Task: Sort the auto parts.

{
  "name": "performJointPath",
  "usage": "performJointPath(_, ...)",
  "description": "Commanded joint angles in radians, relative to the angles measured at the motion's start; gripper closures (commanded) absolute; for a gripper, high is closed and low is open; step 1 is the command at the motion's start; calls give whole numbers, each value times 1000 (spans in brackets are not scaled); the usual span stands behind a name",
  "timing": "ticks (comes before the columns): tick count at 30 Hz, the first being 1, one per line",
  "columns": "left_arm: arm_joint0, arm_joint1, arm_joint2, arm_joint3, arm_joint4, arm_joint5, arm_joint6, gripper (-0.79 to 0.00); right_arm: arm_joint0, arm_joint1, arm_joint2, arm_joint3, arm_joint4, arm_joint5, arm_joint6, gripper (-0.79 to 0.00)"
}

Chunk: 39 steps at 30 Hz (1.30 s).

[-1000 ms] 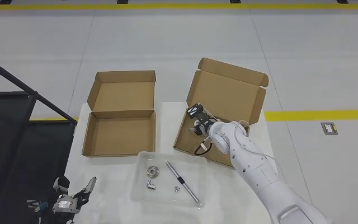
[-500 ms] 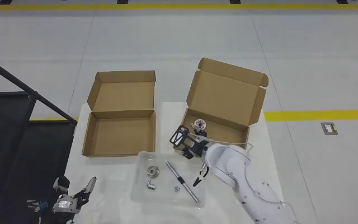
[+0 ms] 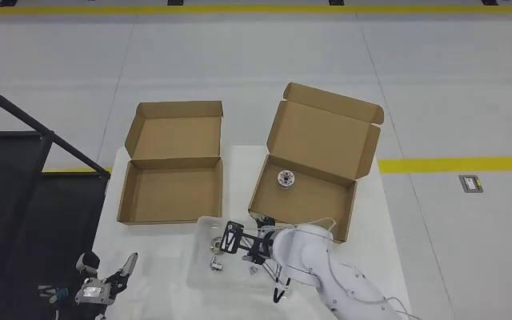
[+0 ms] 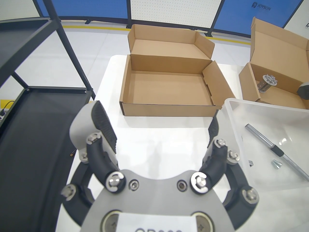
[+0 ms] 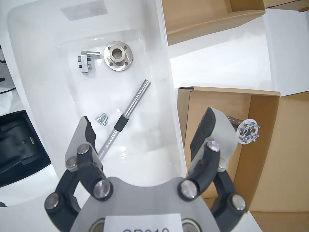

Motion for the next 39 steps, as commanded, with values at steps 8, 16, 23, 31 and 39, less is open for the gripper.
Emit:
performJointPath(8,0,0,0,0,0,0,0,-785,-51,-11,-55,-48,-92,153,78,-785)
performJointPath(16,0,0,0,0,0,0,0,-785,-51,-62,-175,-7,-162,361,265,-699)
performJointPath(23,0,0,0,0,0,0,0,-785,3,-101,-145,197,-22,430,171,-619)
performJointPath(31,0,0,0,0,0,0,0,-785,23,-122,-133,288,28,438,155,-554)
performJointPath(39,0,0,0,0,0,0,0,-785,36,-140,-127,342,48,463,152,-339)
